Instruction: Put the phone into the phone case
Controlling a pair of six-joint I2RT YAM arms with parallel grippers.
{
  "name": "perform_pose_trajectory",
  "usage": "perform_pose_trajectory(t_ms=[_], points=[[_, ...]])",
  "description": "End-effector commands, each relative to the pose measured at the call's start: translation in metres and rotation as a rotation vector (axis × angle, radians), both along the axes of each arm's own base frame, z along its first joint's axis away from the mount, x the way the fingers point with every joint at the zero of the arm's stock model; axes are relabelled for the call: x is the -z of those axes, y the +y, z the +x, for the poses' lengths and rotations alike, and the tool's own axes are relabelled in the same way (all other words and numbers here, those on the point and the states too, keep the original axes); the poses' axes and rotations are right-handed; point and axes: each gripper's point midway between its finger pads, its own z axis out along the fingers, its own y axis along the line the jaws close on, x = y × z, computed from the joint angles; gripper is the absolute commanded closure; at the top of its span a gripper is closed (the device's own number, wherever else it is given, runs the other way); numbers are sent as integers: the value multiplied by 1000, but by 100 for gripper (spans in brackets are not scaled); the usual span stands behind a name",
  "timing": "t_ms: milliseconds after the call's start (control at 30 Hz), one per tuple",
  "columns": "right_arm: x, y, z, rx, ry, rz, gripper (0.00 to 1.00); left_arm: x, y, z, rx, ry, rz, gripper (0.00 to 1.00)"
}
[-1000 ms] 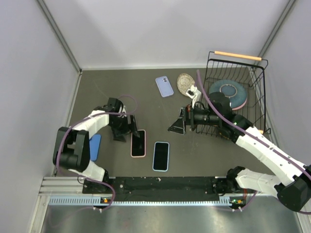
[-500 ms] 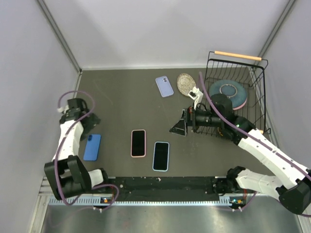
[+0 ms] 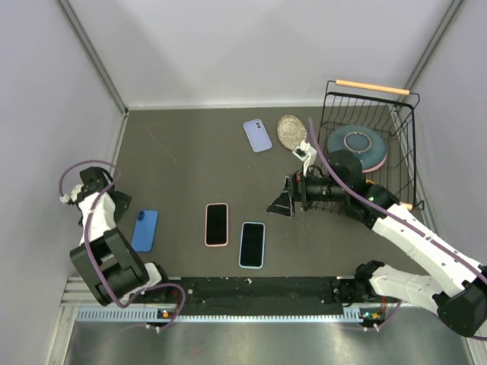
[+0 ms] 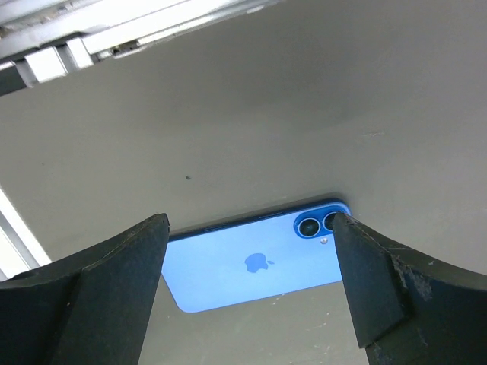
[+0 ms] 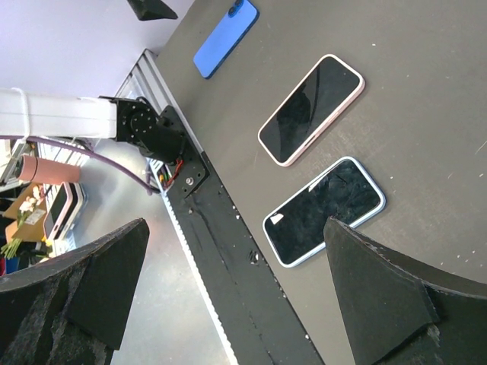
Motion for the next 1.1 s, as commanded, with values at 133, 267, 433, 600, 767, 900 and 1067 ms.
perform_pose_trajectory(t_ms=[133,267,433,600,767,900,1067], points=[[-12,1,-3,-31,-56,24,1,40,-20,-6,10,32,-117,5],[-13,3,-3,-38,-52,27,1,54,-33,-12,9,50,-182,2],[-15,3,-5,-40,-45,33,1,67,-67,-13,0,-11,-331,3],[-15,3,-4,-33,-45,33,1,68,-103,0,53,-132,-457,4],[-14,5,-1,-31,-39,30,1,68,-147,7,169,-170,-494,5],[-12,6,0,-31,-30,31,1,63,-177,17,285,-175,-524,5],[-10,5,-2,-33,-33,27,1,39,-135,19,384,-84,-241,5]])
